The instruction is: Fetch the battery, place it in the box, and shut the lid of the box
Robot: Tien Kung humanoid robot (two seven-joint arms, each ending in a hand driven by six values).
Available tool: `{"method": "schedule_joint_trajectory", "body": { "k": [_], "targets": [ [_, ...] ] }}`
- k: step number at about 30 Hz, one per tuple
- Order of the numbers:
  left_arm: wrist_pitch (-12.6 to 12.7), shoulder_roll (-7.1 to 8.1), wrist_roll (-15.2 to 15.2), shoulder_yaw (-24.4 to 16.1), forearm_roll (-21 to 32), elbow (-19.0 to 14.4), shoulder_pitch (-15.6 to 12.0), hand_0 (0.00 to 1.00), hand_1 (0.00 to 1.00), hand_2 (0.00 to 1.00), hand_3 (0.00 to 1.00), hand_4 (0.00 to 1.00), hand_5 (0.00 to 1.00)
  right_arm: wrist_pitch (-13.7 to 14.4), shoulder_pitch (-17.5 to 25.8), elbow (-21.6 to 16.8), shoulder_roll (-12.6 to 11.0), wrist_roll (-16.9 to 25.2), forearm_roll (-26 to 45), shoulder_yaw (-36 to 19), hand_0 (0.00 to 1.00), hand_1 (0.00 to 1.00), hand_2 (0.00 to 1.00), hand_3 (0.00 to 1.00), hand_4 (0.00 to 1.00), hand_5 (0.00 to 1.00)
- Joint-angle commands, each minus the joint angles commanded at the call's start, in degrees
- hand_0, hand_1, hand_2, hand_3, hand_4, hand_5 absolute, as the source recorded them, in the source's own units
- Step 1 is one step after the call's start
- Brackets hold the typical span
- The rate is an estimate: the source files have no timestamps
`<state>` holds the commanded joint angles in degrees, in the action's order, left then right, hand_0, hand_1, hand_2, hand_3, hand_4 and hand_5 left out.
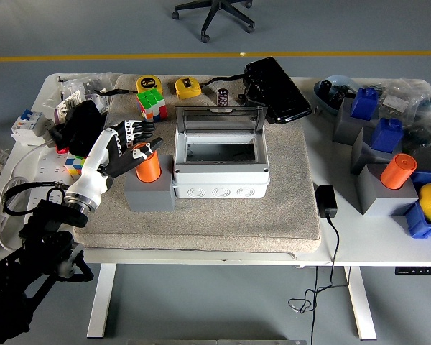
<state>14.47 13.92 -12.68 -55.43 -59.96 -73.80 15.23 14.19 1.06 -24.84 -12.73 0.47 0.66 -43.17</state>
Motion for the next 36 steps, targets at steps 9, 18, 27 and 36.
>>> {"method": "schedule_joint_trajectory", "body": {
  "k": [9, 18, 27, 36],
  "targets": [
    [-0.3, -0.54, -1.3, 1.6, 0.7, 0.4, 0.3, 0.774, 0.733, 0.738, 0.711, 0.998, 0.362, -0.2, 0.0, 0.1, -0.2, -0.2, 0.0, 0.4, 0.630, 0.661, 0.673, 0.591, 0.997, 0.579],
    [-0.9, -0.92, -1.2, 2.8, 0.8, 1.4, 0.7, 0.727, 0.698, 0.706, 0.693, 0.998, 0.245, -0.2, -0.1, 0.1, -0.3, -0.2, -0.1, 0.5, 0.631, 0.661, 0.673, 0.592, 0.998, 0.577],
    [-0.6, -1.38, -2.2, 3.5, 2.4, 2.6, 0.7, 0.697, 0.665, 0.612, 0.653, 0.998, 0.184, -0.2, 0.3, 0.1, -0.4, -0.3, -0.1, 0.8, 0.630, 0.661, 0.673, 0.592, 0.998, 0.577],
    [0.4, -2.75, -3.2, 3.8, 4.7, 3.9, 1.6, 0.549, 0.484, 0.470, 0.497, 0.907, 0.002, 0.0, 0.1, 0.0, -0.2, 0.0, -0.1, 0.6, 0.631, 0.661, 0.674, 0.592, 0.998, 0.577]
  ]
}}
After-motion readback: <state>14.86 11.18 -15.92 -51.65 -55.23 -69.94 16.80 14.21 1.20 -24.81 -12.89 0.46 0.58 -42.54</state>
